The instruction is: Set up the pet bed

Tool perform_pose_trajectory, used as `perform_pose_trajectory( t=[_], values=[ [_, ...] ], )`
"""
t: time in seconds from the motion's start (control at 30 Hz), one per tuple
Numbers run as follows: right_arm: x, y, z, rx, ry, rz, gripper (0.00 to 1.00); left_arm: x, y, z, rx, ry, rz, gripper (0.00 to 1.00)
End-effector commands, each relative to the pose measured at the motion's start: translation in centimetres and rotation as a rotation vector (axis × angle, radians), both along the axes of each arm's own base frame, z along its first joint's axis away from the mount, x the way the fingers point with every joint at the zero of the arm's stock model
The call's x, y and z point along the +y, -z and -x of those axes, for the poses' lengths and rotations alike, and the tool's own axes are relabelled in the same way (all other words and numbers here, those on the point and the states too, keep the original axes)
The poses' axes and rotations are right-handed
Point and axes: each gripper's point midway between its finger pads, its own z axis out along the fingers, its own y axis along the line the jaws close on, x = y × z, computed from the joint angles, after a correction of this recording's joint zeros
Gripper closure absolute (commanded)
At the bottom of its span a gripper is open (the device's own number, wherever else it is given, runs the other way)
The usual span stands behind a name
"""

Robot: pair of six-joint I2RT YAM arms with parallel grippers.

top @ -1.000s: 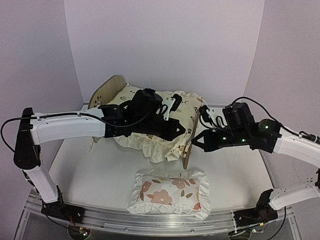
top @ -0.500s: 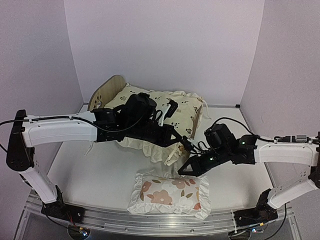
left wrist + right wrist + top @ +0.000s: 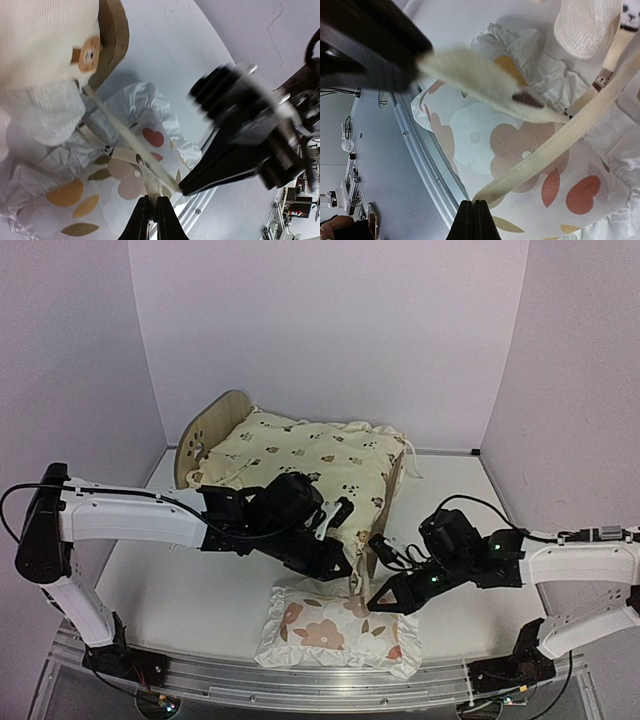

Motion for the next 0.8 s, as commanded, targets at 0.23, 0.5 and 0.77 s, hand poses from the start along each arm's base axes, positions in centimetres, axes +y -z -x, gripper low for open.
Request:
perform_pose_trajectory(
  t=[0.23, 0.5, 0.77],
  values=[
    [-1.1, -1.8, -0.2, -0.102, -0.009, 0.007, 1.00, 0.9, -0.5, 3.9, 0.120, 0.027, 0.009, 0.89],
    [-1.5, 1.0, 0.6, -0.053, -0.022, 0.035, 1.00, -3.2, -2.3, 2.3, 0.058, 0.048, 0.068, 0.93],
    [-2.1, 0.7, 1.1, -0.109, -0.041, -0.019, 1.00, -8.0, -1.3, 0.3, 0.047, 0.049, 0.055, 0.94]
  ],
)
